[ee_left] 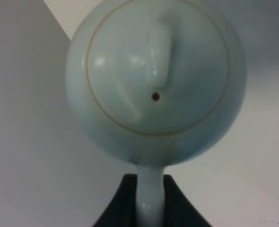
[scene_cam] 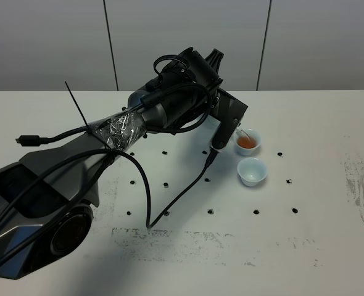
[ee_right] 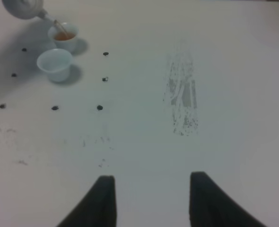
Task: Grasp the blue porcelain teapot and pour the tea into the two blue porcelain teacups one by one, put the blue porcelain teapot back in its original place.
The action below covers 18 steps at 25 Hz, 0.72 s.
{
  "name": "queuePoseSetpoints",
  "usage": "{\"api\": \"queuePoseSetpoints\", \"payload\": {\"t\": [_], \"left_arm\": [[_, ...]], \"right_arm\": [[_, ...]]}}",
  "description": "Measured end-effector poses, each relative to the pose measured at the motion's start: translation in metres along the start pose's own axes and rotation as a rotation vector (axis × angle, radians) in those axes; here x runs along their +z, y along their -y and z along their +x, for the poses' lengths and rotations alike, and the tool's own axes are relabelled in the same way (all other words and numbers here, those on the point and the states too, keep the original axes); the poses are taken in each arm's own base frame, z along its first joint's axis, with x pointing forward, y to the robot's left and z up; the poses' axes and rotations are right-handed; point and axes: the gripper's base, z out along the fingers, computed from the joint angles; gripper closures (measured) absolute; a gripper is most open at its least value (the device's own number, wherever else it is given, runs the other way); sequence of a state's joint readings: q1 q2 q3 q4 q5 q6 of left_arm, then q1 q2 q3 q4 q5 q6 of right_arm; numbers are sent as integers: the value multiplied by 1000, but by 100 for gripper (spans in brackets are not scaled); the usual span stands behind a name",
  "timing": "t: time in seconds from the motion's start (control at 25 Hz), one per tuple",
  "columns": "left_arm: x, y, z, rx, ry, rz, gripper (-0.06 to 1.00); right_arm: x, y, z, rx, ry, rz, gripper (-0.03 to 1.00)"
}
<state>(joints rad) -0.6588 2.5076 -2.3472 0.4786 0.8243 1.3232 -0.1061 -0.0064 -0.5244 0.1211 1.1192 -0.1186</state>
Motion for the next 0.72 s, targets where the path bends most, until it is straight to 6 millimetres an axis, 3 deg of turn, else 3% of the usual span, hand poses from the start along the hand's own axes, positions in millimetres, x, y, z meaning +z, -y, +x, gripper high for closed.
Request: {"api": "queuePoseSetpoints", "payload": {"t": [0.72], "left_arm": [[0,0,0,-27,4,-1,90]], "right_arm": [[0,0,0,0,0,0,62]]}}
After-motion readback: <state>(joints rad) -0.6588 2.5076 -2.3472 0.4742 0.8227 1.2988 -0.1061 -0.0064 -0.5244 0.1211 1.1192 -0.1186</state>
